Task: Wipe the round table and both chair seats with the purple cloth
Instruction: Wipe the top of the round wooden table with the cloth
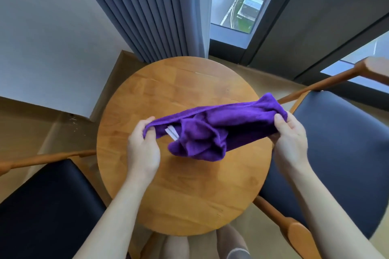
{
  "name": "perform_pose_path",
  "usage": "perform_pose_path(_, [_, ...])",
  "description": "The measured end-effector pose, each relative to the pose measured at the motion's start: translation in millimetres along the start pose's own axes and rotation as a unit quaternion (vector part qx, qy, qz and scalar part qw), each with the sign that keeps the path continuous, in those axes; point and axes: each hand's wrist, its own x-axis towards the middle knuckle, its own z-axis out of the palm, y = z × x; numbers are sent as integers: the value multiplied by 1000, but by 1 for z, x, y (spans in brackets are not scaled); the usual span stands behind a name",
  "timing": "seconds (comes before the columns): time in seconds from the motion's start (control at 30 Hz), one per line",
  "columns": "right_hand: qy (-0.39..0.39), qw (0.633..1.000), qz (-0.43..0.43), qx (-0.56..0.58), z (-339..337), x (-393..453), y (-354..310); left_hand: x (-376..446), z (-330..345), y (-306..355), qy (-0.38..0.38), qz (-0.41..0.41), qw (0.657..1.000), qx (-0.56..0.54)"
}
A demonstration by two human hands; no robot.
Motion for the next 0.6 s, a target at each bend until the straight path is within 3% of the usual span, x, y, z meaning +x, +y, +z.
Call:
perform_pose_path(0.1, [6, 1000, 8, -28, 7, -3, -1, 14, 9, 12, -24, -83, 974, -210])
perform_pose_path(0.17, [-1, 999, 2, -47, 16, -8, -9, 24, 17, 17, -42, -167, 951, -257])
perform_pose_path(0.27, [-58, 996, -19, -65, 31, -18, -37, 35, 30, 16, -108, -203, 943, -240])
perform_pose_path(0.4, [-122, 992, -16, -12, 41, -34, -82, 36, 40, 15, -245, -119, 950, -153])
perform_pose_path(0.53, [-118, 992, -22, 36, 45, -16, -101, 33, 52, 22, -449, -187, 863, -138])
perform_pose_path(0.6, [-76, 996, -31, -23, 48, 12, -88, 37, 58, 20, -466, -248, 833, -168])
